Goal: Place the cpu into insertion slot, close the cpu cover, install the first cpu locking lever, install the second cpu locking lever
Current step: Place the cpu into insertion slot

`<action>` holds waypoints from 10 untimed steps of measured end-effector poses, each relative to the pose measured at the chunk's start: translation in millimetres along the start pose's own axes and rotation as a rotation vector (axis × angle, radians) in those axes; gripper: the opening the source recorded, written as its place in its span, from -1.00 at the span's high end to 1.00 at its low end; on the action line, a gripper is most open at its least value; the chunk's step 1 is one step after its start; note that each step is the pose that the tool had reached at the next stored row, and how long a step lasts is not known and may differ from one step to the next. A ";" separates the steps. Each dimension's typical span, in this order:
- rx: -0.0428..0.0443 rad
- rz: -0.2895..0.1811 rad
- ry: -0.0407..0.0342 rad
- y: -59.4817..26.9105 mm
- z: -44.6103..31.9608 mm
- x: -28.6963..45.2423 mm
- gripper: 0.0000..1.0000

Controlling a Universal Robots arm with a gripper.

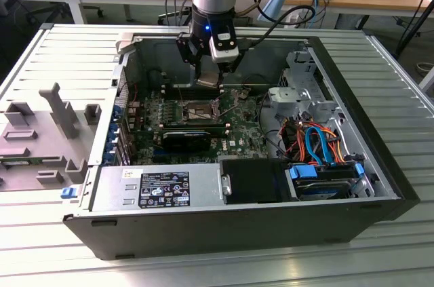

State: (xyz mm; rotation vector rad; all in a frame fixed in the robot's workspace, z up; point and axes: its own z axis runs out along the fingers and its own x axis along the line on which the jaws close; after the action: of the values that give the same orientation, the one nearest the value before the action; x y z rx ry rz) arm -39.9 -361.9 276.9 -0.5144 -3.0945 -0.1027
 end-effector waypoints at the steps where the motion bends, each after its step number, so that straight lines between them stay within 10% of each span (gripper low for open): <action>1: 0.0002 0.001 -0.0001 0.0 0.0 0.0 -0.09; 10: 0.0017 0.008 -0.0011 0.0 0.0 0.0 -0.09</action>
State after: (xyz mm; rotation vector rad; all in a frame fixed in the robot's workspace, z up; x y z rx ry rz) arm -39.9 -361.9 277.0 -0.5275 -3.0929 -0.0997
